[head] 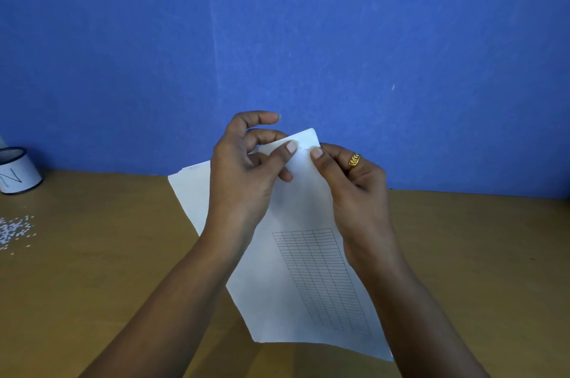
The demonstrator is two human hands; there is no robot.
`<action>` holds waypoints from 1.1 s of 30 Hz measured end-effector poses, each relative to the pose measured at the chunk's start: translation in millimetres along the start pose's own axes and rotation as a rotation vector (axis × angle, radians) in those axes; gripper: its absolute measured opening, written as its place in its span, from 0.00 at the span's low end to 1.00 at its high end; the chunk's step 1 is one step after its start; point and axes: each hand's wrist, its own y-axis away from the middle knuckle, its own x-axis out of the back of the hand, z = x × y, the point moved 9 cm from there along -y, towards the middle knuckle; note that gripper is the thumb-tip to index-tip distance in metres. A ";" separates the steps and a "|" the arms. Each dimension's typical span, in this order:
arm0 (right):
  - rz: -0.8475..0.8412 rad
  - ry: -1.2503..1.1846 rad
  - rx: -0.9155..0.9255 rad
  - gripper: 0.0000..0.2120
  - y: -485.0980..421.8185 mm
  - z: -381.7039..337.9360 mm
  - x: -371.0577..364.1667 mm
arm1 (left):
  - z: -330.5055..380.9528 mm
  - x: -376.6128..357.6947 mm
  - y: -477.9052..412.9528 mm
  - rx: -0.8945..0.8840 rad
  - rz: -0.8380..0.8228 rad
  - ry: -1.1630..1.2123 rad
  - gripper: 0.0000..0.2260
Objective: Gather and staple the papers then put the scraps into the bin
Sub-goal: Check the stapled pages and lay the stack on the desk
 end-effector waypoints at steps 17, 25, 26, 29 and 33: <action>0.023 -0.070 0.123 0.11 2.9 6.8 -19.3 | -32.1 -20.6 26.8 0.038 -0.023 0.101 0.19; -0.118 -0.062 0.169 0.14 7.1 21.7 -42.7 | -37.4 -1.3 18.2 -0.002 0.097 0.151 0.08; -0.123 -0.059 0.181 0.15 7.1 21.9 -42.1 | -40.1 2.1 16.7 0.005 0.117 0.152 0.08; -0.135 -0.052 0.192 0.16 6.0 26.2 -39.2 | -45.3 13.0 11.1 0.007 0.166 0.166 0.09; -0.027 0.006 0.142 0.20 -3.2 42.9 -18.3 | -44.8 22.0 1.2 -0.036 0.163 0.171 0.11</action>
